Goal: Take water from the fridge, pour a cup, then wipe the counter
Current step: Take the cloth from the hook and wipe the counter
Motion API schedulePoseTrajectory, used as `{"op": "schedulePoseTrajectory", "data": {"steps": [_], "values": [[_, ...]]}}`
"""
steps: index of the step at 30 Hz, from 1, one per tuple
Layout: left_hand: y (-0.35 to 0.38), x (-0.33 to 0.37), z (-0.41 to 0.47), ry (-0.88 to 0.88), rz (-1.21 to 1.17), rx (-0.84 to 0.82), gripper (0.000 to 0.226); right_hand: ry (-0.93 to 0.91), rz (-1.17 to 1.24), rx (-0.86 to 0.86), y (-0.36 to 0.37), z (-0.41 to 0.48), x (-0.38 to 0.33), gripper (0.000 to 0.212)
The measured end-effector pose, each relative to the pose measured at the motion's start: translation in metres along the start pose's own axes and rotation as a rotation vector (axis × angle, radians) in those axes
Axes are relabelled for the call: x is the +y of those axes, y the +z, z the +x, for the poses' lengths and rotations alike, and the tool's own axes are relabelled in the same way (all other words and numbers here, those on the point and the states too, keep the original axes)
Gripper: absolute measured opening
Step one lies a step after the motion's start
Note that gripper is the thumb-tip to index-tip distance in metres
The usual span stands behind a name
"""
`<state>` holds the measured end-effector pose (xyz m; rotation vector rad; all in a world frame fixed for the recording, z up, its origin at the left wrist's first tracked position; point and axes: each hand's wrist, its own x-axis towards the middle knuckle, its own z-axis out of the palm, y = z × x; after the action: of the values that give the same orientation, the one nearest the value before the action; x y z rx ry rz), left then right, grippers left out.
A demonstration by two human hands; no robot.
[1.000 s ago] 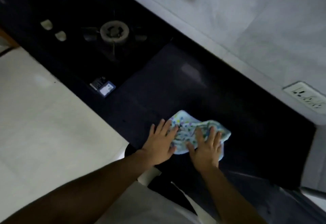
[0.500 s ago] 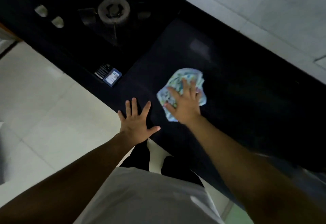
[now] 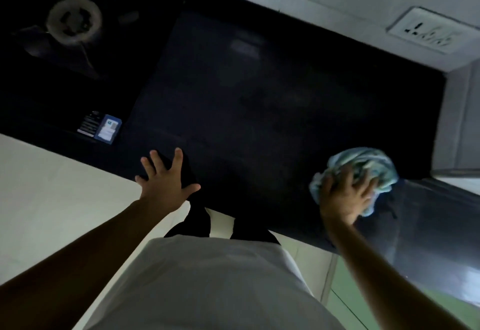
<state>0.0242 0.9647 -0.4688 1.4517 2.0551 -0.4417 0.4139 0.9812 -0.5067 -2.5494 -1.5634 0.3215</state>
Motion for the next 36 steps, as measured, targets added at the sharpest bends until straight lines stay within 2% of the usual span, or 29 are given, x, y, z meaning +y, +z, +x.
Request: {"op": "schedulePoseTrajectory", "data": {"steps": [2, 4, 7, 8, 9, 11, 14, 18, 20, 22, 23, 24, 25, 29, 31, 33, 34, 36], "values": [[0.0, 0.001, 0.001, -0.009, -0.008, -0.015, 0.107, -0.15, 0.037, -0.093, 0.018, -0.042, -0.034, 0.059], [-0.001, 0.0, 0.002, -0.011, -0.003, -0.02, 0.107, -0.478, 0.022, -0.172, 0.033, -0.066, -0.079, 0.057], [0.0, 0.002, 0.002, -0.025, 0.01, -0.025, 0.106, -1.003, -0.017, -0.257, 0.041, -0.057, -0.123, 0.056], [0.0, 0.001, 0.002, -0.036, 0.013, -0.019, 0.106, -1.088, -0.023, -0.261, 0.041, -0.045, -0.123, 0.055], [0.0, 0.002, 0.002, -0.037, 0.015, -0.016, 0.106, -1.094, -0.017, -0.251, 0.038, -0.033, -0.111, 0.054], [0.001, 0.003, 0.002, -0.027, 0.004, -0.022, 0.106, -0.91, 0.021, -0.204, 0.025, -0.01, -0.063, 0.053], [0.001, 0.002, 0.002, -0.021, -0.011, -0.028, 0.105, -0.419, 0.021, -0.046, -0.006, 0.019, 0.047, 0.053], [-0.001, 0.001, 0.001, -0.024, -0.005, -0.026, 0.107, 0.165, -0.017, -0.005, -0.051, 0.003, 0.157, 0.063], [-0.001, 0.002, 0.001, -0.019, 0.005, -0.019, 0.107, 0.409, -0.013, 0.029, -0.051, -0.008, 0.164, 0.066], [-0.001, 0.003, 0.001, -0.02, 0.012, -0.015, 0.106, 0.602, 0.013, 0.067, -0.038, -0.01, 0.135, 0.068], [-0.001, 0.003, 0.001, -0.026, 0.013, -0.016, 0.106, 0.634, 0.018, 0.056, -0.03, -0.011, 0.109, 0.067], [-0.002, 0.004, 0.001, -0.029, 0.016, -0.015, 0.106, 0.577, 0.009, 0.024, -0.023, -0.013, 0.08, 0.066], [-0.002, 0.005, 0.0, -0.031, 0.02, -0.014, 0.106, 0.438, -0.009, -0.026, -0.015, -0.018, 0.049, 0.063], [-0.004, 0.008, -0.002, -0.042, 0.027, -0.018, 0.106, -0.481, 0.041, -0.274, 0.016, -0.043, -0.069, 0.061], [-0.005, 0.009, -0.004, -0.055, 0.023, -0.022, 0.107, -0.869, -0.017, -0.375, 0.021, -0.053, -0.107, 0.06], [-0.006, 0.011, -0.004, -0.066, 0.014, -0.023, 0.108, -1.068, -0.097, -0.448, 0.022, -0.052, -0.12, 0.058], [-0.006, 0.011, -0.003, -0.065, 0.012, -0.019, 0.108, -1.099, -0.094, -0.444, 0.021, -0.045, -0.117, 0.057], [-0.007, 0.011, -0.004, -0.065, 0.007, -0.017, 0.107, -1.034, -0.025, -0.38, 0.016, -0.024, -0.096, 0.055]]}}
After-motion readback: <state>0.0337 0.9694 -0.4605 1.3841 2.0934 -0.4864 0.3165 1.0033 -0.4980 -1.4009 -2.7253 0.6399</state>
